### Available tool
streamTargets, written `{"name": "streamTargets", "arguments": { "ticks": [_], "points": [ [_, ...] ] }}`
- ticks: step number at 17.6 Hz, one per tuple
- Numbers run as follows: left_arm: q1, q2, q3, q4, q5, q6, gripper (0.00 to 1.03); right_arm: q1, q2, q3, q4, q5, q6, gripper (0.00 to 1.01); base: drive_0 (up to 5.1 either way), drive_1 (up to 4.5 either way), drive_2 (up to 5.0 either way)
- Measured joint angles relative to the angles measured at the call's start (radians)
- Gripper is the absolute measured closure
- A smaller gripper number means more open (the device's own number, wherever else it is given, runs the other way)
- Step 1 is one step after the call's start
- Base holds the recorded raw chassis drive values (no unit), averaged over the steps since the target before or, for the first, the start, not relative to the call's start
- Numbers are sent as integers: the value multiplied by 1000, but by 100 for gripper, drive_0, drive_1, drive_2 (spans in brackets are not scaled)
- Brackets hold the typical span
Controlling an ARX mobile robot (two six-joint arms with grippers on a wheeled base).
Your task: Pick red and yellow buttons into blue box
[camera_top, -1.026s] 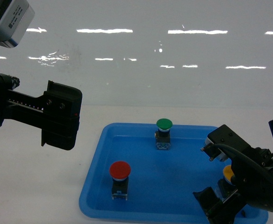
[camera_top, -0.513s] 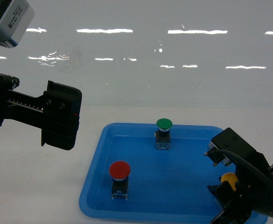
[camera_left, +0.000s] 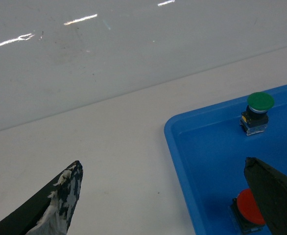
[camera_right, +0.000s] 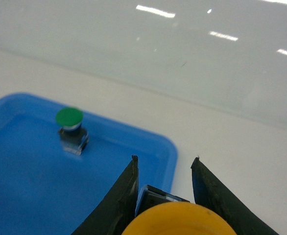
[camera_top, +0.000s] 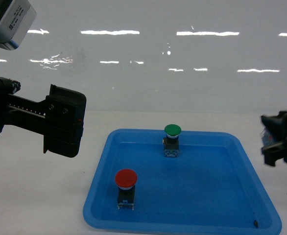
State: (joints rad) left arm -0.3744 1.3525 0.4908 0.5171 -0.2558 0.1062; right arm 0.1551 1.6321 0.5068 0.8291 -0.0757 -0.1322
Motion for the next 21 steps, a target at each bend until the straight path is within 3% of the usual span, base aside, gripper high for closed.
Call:
{"name": "streamTargets", "arguments": {
  "ticks": [3, 5, 6, 8, 11, 13, 14, 18, 21],
  "points": [
    [0, 0, 0, 0, 0, 0, 5, -6, -241, -111, 16, 103, 37, 71, 0, 0, 0],
    [0, 0, 0, 0, 0, 0, 5, -7, -451, -201, -98, 164, 69, 71, 0, 0, 0],
    [0, 0, 0, 0, 0, 0, 5, -7, -575, -243, -183, 185, 89, 71, 0, 0, 0],
    [0, 0, 0, 0, 0, 0, 5, -1, -834, -297, -405, 180, 106, 71, 0, 0, 0],
    [0, 0, 0, 0, 0, 0, 5, 42, -1212, -305, -745, 185, 110, 71, 0, 0, 0],
    [0, 0, 0, 0, 0, 0, 5, 52, -1350, -305, -873, 208, 109, 71, 0, 0, 0],
    [0, 0, 0, 0, 0, 0, 5, 55, -1381, -306, -904, 218, 109, 71, 0, 0, 0],
    [-1, 0, 0, 0, 0, 0, 5, 63, -1325, -308, -835, 265, 101, 71, 0, 0, 0],
    [-1, 0, 0, 0, 0, 0, 5, 68, -1326, -308, -837, 266, 98, 71, 0, 0, 0]
  ]
}}
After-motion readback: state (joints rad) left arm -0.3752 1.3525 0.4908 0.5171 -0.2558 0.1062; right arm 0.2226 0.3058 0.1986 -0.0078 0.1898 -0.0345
